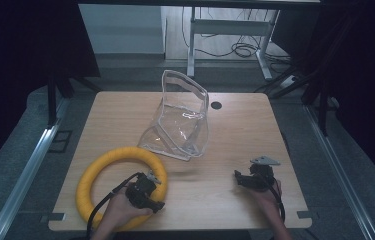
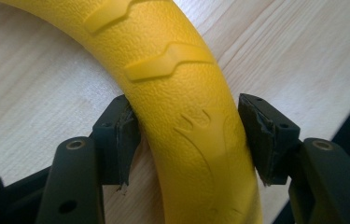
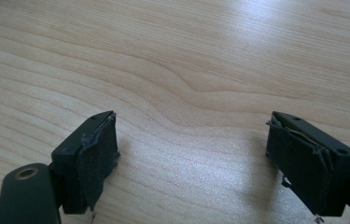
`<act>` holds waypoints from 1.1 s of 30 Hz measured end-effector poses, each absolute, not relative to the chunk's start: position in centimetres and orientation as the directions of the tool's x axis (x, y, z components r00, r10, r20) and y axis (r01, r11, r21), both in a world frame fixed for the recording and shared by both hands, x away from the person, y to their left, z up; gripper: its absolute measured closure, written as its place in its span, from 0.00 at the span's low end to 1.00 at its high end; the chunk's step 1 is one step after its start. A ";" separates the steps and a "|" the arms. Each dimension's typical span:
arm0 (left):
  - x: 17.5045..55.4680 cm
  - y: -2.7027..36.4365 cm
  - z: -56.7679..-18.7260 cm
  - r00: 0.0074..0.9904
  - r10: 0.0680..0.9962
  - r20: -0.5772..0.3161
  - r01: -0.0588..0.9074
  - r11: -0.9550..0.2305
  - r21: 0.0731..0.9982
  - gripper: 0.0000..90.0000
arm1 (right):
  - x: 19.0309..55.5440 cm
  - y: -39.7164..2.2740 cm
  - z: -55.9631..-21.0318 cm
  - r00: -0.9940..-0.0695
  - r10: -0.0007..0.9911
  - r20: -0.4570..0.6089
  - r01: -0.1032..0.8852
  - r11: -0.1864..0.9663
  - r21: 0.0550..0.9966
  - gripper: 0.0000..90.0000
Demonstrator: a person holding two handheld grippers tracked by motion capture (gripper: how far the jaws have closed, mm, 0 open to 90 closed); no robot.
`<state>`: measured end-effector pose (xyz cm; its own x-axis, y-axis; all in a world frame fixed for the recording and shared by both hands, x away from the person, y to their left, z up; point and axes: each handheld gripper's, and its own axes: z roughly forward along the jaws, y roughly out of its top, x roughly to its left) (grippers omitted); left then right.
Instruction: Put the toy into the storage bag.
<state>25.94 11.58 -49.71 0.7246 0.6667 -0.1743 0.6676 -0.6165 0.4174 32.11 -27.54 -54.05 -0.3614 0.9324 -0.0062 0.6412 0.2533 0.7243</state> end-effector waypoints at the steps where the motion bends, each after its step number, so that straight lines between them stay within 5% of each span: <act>1: 25.9 11.9 -49.3 0.723 0.664 -0.188 0.668 -0.603 0.437 0.45 | 32.1 -27.5 -54.0 -0.361 0.933 -0.007 0.642 0.254 0.724 0.18; 13: 25.6 15.7 -46.2 0.714 0.629 -0.309 0.661 -0.459 0.593 0.45 | 32.1 -27.5 -54.0 -0.359 0.933 -0.006 0.643 0.252 0.723 0.18; 33: 24.7 21.4 -42.8 0.689 0.622 -0.372 0.600 -0.202 0.774 0.45 | 32.1 -27.5 -54.0 -0.356 0.934 -0.005 0.644 0.250 0.723 0.19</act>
